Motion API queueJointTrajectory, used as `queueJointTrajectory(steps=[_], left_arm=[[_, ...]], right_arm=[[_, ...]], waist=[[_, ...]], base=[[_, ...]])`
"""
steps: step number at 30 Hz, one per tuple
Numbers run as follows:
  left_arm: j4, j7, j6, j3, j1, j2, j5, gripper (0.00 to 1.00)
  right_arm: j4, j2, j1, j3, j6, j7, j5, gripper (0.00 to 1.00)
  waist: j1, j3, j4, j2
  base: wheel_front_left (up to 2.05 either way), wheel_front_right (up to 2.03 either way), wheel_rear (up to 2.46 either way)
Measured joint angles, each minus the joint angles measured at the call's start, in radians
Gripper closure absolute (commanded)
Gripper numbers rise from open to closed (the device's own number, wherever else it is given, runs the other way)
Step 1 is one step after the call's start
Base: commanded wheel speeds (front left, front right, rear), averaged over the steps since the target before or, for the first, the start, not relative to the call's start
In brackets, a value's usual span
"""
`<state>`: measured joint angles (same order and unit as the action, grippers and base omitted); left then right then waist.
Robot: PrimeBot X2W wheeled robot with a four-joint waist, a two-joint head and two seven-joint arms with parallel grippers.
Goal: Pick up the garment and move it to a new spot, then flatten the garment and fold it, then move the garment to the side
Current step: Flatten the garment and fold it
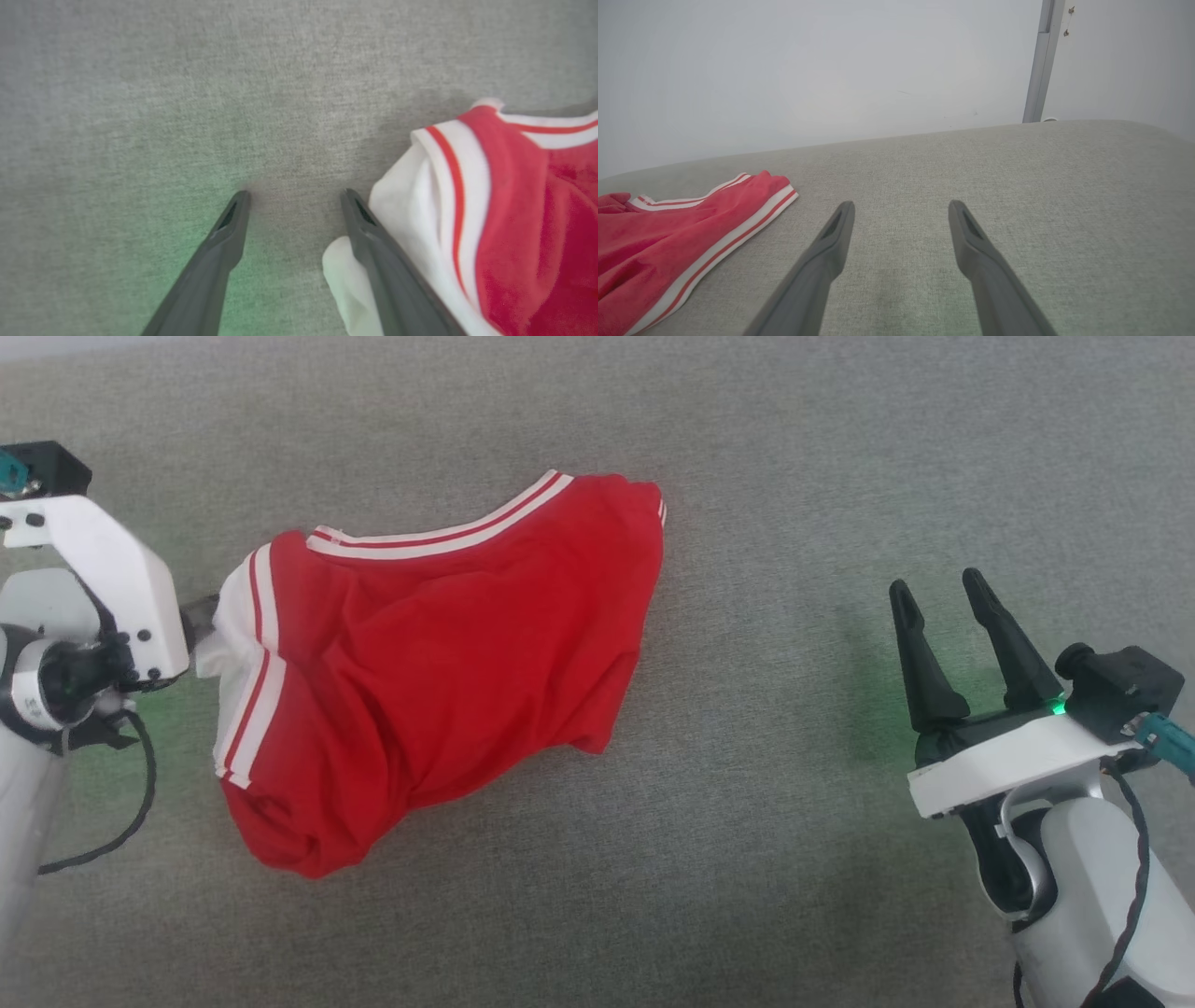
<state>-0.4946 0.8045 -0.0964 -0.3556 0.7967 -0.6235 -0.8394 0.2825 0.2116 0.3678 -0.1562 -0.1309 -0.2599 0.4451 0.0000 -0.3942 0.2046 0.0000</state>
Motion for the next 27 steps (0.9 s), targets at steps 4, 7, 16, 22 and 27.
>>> queueJointTrajectory(steps=[4, 7, 16, 22, 27], left_arm=[[0.032, 0.065, -0.033, -0.001, 0.004, 0.018, -0.027, 0.0], [0.063, 0.104, -0.063, -0.005, 0.003, 0.026, -0.036, 0.0], [0.139, 0.164, -0.133, 0.01, -0.014, 0.042, -0.08, 1.0], [0.203, 0.162, -0.163, 0.022, -0.019, 0.016, -0.072, 1.0], [0.26, 0.163, -0.19, 0.041, -0.047, -0.04, -0.059, 1.0]], right_arm=[[-0.002, 0.0, 0.005, 0.0, 0.0, -0.001, 0.0, 0.0], [-0.003, 0.002, 0.006, 0.0, 0.0, -0.001, -0.001, 0.0], [-0.001, 0.003, 0.016, -0.002, 0.0, -0.001, -0.002, 0.0], [0.003, 0.003, 0.016, 0.002, 0.0, -0.001, -0.003, 0.0], [0.004, 0.006, 0.015, 0.011, 0.0, -0.001, -0.003, 0.0]], waist=[[0.0, -0.004, -0.009, 0.0], [0.0, -0.007, -0.017, 0.0], [0.0, -0.006, -0.033, 0.0], [0.0, 0.0, -0.041, 0.0], [0.0, 0.011, -0.054, 0.0]], base=[[0.0, 0.0, 0.0], [0.0, 0.0, 0.0], [0.0, 0.0, 0.0], [0.0, 0.0, 0.0], [0.0, 0.0, 0.0]])
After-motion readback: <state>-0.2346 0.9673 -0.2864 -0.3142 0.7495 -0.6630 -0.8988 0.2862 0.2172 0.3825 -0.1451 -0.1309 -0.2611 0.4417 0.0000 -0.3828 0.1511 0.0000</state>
